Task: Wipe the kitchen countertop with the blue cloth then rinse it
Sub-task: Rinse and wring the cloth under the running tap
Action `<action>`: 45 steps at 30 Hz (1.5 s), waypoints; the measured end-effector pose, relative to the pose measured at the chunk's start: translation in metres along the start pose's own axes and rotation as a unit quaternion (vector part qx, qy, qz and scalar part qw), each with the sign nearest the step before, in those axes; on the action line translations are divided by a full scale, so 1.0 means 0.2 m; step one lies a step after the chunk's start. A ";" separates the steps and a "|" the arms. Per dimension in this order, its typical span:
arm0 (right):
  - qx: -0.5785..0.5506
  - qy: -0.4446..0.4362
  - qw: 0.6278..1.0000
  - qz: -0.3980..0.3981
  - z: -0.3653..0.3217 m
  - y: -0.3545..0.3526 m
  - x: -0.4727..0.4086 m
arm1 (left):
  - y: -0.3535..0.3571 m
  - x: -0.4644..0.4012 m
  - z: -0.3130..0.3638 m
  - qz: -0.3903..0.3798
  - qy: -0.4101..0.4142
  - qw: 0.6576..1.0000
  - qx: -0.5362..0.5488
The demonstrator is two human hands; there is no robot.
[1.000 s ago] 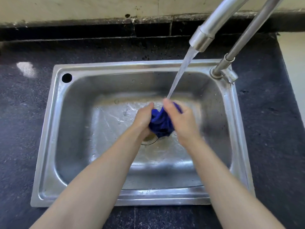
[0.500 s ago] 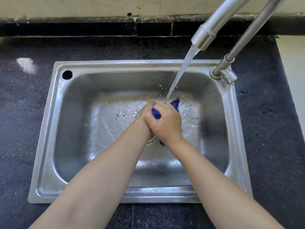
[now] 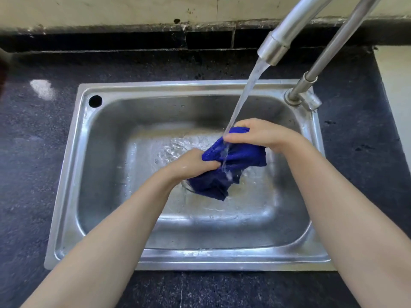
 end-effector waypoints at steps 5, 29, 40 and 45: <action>0.060 -0.060 0.992 -0.090 -0.09 0.09 0.09 | -0.05 0.05 0.05 -0.044 0.054 0.998 -0.011; -0.497 -0.146 0.843 0.143 0.01 0.21 0.15 | 0.11 -0.02 -0.01 0.069 -0.092 0.779 0.617; -0.053 0.038 0.918 0.391 0.00 0.08 -0.04 | 0.31 -0.11 0.09 0.091 -0.143 0.761 0.626; -0.059 -0.103 0.920 0.373 -0.17 0.27 0.17 | 0.18 -0.10 0.12 0.255 0.004 0.676 0.691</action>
Point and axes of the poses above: each hand's wrist, its own x-axis away from the middle knuckle, its own y-axis out of the palm, z = x × y, the point moved 8 cm from there along -x, towards the middle knuckle, and after that the axes turned 6 degrees about y, right-handed, at the moved point
